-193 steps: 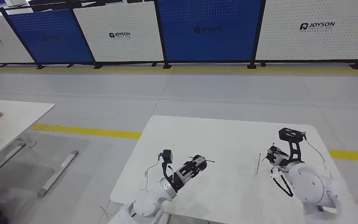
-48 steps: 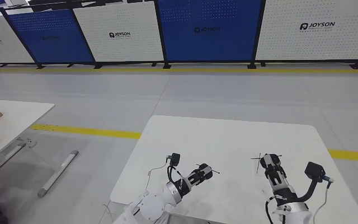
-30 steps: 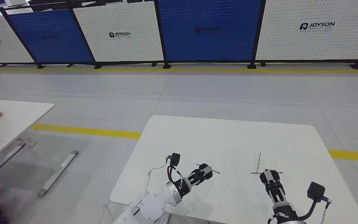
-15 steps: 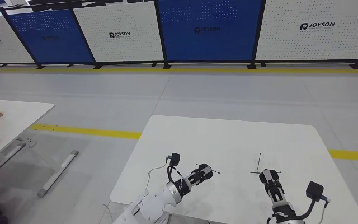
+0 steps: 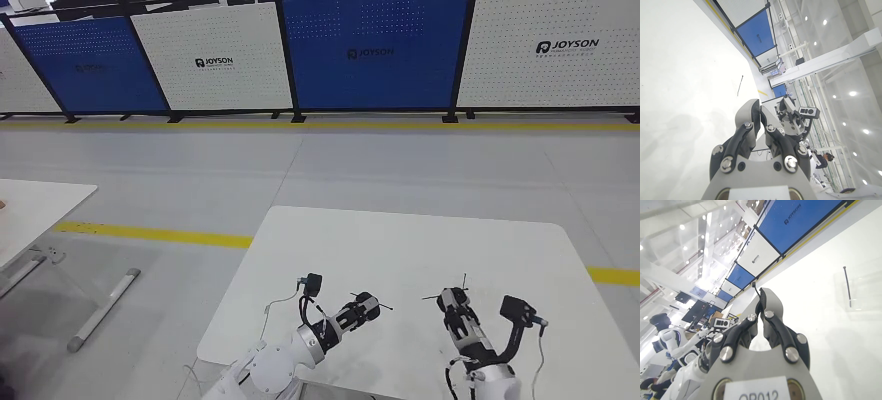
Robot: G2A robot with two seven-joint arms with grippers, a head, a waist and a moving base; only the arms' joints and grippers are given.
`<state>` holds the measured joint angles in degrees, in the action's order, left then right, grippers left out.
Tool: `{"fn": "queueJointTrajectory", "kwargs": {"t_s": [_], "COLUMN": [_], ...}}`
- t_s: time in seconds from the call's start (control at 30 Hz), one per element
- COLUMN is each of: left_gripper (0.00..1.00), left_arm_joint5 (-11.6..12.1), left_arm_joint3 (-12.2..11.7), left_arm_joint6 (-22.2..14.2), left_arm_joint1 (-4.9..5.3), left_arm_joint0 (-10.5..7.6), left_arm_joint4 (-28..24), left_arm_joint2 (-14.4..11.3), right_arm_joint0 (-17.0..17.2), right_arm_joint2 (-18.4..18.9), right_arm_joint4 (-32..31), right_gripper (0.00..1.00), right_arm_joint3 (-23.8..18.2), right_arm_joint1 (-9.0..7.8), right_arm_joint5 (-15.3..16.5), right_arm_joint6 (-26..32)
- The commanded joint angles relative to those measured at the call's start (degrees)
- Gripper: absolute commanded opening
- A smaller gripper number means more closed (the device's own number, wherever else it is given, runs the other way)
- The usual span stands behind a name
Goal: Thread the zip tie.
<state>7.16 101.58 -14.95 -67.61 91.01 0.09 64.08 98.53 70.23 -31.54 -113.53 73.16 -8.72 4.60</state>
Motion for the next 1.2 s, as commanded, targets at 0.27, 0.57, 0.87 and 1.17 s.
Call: {"fn": "queueJointTrajectory", "kwargs": {"t_s": [0.27, 0.57, 0.87, 1.17], "left_gripper": [0.0, 0.0, 0.0, 0.0], "left_arm_joint5": [0.0, 0.0, 0.0, 0.0], "left_arm_joint3": [0.0, 0.0, 0.0, 0.0], "left_arm_joint6": [0.0, 0.0, 0.0, 0.0], "left_arm_joint1": [0.0, 0.0, 0.0, 0.0], "left_arm_joint0": [0.0, 0.0, 0.0, 0.0], "left_arm_joint4": [0.0, 0.0, 0.0, 0.0], "left_arm_joint2": [0.0, 0.0, 0.0, 0.0], "right_arm_joint0": [-1.5, -1.2, -2.0, -2.0], "right_arm_joint2": [-0.5, -0.1, -1.8, -1.8], "right_arm_joint4": [2.5, 5.5, 3.3, 3.3], "right_gripper": [0.0, 0.0, 0.0, 0.0], "right_arm_joint3": [1.2, 1.2, 2.0, 2.0], "right_arm_joint1": [0.0, 0.1, 0.19, 0.19], "right_arm_joint5": [2.9, 4.6, 3.7, 3.7], "right_arm_joint6": [4.1, 3.3, 4.3, 4.3]}}
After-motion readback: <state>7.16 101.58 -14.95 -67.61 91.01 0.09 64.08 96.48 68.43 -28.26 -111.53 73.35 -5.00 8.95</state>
